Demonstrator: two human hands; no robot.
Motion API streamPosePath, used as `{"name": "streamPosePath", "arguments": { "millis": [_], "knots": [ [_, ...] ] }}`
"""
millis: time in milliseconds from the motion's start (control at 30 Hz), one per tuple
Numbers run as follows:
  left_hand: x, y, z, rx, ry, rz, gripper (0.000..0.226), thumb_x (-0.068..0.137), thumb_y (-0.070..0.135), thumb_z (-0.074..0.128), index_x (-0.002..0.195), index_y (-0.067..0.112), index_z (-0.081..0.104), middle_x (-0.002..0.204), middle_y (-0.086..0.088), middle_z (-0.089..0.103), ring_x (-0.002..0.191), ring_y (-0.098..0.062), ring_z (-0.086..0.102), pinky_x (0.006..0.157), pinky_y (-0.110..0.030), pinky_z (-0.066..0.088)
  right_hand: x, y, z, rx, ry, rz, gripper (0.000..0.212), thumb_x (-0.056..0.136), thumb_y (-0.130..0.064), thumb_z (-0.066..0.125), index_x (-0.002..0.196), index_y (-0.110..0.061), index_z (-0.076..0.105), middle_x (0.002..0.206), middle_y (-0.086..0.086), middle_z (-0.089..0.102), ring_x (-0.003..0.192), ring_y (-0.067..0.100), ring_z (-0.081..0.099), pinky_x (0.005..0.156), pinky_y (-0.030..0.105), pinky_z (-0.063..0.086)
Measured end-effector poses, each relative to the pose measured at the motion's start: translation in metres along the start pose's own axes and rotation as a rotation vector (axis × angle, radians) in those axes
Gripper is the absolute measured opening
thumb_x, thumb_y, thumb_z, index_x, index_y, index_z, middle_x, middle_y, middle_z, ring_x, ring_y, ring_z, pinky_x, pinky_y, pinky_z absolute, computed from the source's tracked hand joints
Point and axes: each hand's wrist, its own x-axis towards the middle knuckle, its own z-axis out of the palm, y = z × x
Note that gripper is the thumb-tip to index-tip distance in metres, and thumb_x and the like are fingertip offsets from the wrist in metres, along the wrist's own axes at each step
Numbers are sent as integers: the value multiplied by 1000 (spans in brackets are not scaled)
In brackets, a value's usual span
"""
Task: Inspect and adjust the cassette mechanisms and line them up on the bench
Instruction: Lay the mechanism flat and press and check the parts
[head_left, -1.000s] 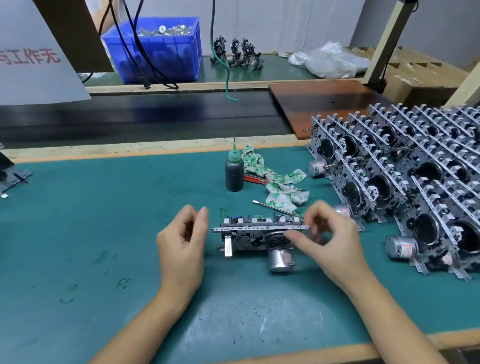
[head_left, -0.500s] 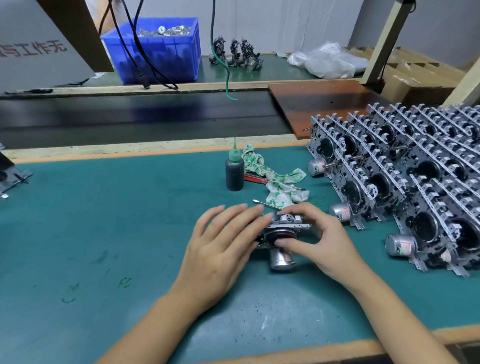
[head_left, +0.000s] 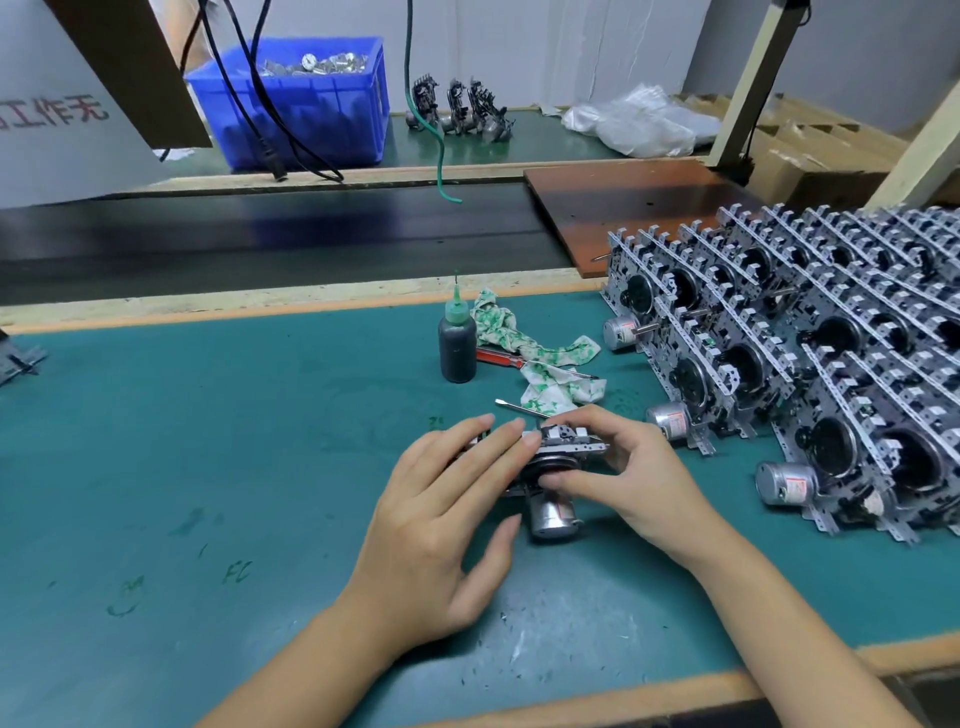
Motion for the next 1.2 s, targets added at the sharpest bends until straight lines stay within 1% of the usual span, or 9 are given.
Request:
{"name": "streamPosePath", "arguments": {
  "millis": [133, 300, 500, 633, 700, 800, 900, 1000, 1200],
  "knots": [
    [2, 2, 2, 11, 26, -8, 42, 86, 17, 50, 127, 8, 55, 133, -2, 55, 123, -22, 50, 106, -35, 35, 0, 2, 0, 14, -10, -4, 35, 63, -2, 80, 92, -18, 67, 85, -2, 70, 80, 10, 64, 79, 22, 51],
    [-1, 2, 3, -42, 19, -18, 46, 84, 18, 51, 129, 8, 55, 136, -1, 54, 126, -22, 48, 107, -36, 33, 0, 3, 0, 44, -13, 13, 37, 56, -22, 78, 92, -22, 67, 86, -2, 71, 81, 10, 64, 82, 24, 51],
    [1, 2, 7, 6, 83, -9, 41, 85, 10, 49, 125, 9, 57, 131, -1, 57, 121, -22, 51, 105, -32, 35, -2, 3, 1, 43, -6, -23, 38, 57, -20, 77, 93, -20, 66, 94, 3, 66, 85, 8, 63, 84, 19, 48],
    [2, -1, 9, 30, 90, 7, 40, 86, 7, 48, 125, 8, 58, 130, 0, 57, 121, -22, 52, 105, -32, 37, -8, 3, -2, -239, 63, -115, 39, 63, -32, 84, 98, -34, 66, 101, -12, 62, 97, 3, 59, 88, 14, 43],
    [1, -2, 10, 33, 95, 8, 38, 89, 10, 47, 125, 8, 58, 130, -1, 57, 121, -22, 51, 105, -32, 37, -10, 4, -6, -531, 170, -194, 35, 66, -42, 75, 98, -28, 70, 94, -16, 64, 92, 6, 59, 85, 18, 43],
    [2, -1, 11, 28, 97, 14, 36, 92, 16, 45, 125, 8, 59, 131, -1, 57, 121, -22, 51, 105, -32, 36, -11, 8, -10, -808, 233, -298, 43, 70, -55, 64, 79, -14, 73, 74, -11, 61, 73, 14, 57, 68, 32, 48],
    [2, -2, 11, 2, 103, 5, 36, 95, 20, 42, 124, 8, 60, 130, -1, 57, 121, -22, 51, 105, -33, 36, -11, 9, -9, -849, 217, -315, 47, 72, -58, 55, 70, -14, 72, 65, -3, 62, 65, 20, 57, 61, 33, 49],
    [2, -2, 10, -12, 115, 5, 36, 95, 21, 43, 123, 7, 60, 129, -1, 57, 121, -22, 51, 105, -34, 36, -12, 8, -10, -862, 212, -346, 44, 73, -58, 55, 71, -18, 72, 65, -13, 58, 66, 13, 52, 60, 29, 45],
    [2, -1, 10, -16, 115, -5, 36, 92, 18, 47, 124, 10, 60, 129, 0, 57, 122, -21, 51, 105, -35, 37, -12, 7, -7, -822, 164, -316, 45, 70, -60, 56, 79, -20, 75, 70, -13, 62, 71, 16, 58, 65, 32, 48]
  ]
}}
